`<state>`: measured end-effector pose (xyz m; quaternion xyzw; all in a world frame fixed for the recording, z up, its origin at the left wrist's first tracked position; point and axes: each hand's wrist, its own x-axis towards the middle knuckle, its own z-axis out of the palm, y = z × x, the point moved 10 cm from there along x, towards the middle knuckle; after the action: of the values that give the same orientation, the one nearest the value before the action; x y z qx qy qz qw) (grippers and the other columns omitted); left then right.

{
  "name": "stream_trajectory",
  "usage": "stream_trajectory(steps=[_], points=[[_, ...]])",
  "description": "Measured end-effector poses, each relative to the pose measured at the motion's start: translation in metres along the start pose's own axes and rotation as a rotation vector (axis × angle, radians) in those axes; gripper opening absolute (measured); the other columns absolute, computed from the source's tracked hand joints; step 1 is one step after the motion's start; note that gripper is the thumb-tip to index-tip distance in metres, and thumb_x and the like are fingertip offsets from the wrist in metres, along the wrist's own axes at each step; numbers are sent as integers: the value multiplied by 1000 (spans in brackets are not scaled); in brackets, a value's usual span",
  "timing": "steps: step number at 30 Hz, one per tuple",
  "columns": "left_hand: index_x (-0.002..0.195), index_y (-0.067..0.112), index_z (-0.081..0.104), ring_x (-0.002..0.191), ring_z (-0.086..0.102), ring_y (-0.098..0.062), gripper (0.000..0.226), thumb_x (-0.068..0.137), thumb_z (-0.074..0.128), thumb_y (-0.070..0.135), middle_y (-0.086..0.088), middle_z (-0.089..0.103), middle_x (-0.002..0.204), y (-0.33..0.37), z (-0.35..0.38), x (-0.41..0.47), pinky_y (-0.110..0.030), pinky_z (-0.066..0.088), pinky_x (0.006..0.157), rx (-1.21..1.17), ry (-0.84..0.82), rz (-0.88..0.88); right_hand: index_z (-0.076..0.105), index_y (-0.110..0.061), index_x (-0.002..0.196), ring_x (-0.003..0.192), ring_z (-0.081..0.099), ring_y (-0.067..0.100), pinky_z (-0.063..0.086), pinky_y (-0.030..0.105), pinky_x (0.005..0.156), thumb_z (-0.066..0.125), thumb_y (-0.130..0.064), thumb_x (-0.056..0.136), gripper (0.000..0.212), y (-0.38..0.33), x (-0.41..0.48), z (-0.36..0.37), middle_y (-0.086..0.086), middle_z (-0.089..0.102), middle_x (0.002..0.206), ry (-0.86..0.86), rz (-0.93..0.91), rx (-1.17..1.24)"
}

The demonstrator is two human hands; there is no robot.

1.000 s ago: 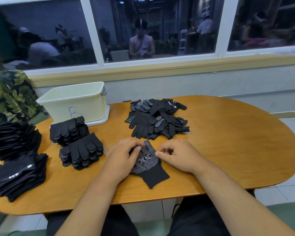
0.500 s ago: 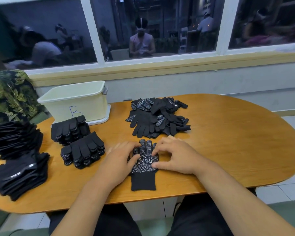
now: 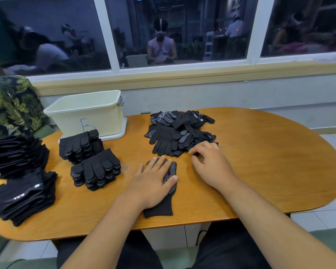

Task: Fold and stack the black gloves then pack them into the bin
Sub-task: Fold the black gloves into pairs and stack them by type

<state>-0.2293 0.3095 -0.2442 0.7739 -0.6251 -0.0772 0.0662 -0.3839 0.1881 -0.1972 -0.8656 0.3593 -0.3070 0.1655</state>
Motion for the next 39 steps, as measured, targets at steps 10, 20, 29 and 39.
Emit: stream_trajectory(steps=[10,20,29,39], points=[[170,39,13,164,-4,-13,70,107,22,69,10,2,179,-30,-11,3,-47,3,133,-30,75,-98,68,-32,138,138,47,27,44,54,111,51,-33,106,36,-42,135,32,-2,61,144,-183,-80,-269],[169,38,20,164,-2,-12,68,107,25,67,11,8,178,-33,-14,1,-45,1,133,-81,113,-100,48,-26,155,154,28,38,14,72,122,38,-36,109,48,-17,194,97,10,42,164,-489,71,-667],[166,38,29,164,5,-12,63,108,32,62,12,17,176,-34,-17,0,-46,6,133,-135,160,-102,70,-30,125,124,54,27,41,50,108,49,-36,104,30,-70,168,-17,-6,69,129,81,-55,-204],[162,38,38,162,13,-12,58,108,38,59,11,25,174,-33,-21,-2,-43,12,132,-154,191,-97,60,-23,76,72,60,13,48,36,66,63,-42,99,30,-36,51,-77,-7,65,70,-10,18,-60]])
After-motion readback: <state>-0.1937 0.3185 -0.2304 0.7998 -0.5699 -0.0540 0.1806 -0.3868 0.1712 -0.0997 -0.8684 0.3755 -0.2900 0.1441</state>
